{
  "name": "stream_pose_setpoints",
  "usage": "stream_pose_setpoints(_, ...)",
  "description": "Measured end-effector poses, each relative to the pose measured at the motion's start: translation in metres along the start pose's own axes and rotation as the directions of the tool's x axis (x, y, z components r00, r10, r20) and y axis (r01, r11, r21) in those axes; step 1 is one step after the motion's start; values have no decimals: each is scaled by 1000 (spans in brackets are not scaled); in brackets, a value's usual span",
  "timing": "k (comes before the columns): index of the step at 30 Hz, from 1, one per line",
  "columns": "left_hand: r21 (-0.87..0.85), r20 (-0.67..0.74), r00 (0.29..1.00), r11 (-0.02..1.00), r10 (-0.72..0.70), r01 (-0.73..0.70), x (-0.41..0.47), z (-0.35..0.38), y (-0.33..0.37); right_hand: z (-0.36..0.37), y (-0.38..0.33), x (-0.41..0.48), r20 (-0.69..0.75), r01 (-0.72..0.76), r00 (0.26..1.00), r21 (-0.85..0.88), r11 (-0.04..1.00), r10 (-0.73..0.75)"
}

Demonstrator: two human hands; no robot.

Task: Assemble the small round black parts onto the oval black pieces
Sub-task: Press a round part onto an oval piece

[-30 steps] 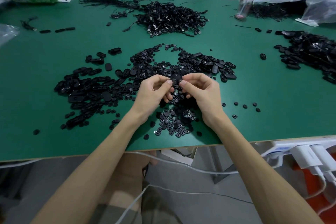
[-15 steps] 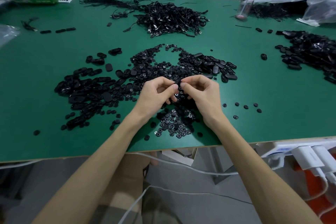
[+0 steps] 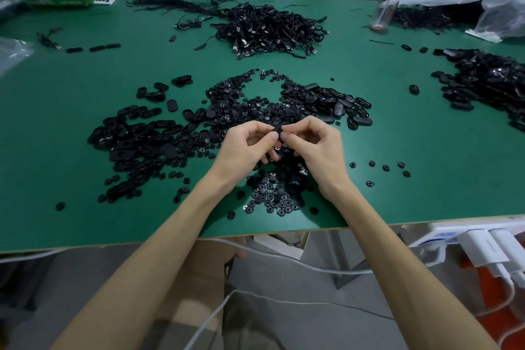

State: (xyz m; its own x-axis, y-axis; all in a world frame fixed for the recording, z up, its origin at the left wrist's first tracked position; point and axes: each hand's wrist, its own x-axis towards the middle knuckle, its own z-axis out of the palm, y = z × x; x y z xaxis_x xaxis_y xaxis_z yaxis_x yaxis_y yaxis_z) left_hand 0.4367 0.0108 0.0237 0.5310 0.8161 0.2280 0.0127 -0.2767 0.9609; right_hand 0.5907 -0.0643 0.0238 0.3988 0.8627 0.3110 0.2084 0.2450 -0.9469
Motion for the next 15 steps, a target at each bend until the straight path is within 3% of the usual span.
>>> stream_pose_setpoints(5,13,-67,998,1000,7,-6,0,-2,0,2,-3,-1,98,31,995,-49,998,-27)
stream_pose_setpoints(15,-28,-23,999,999,22,-23,-1,-2,3,1,-5,-2,48,31,998,36,999,-32)
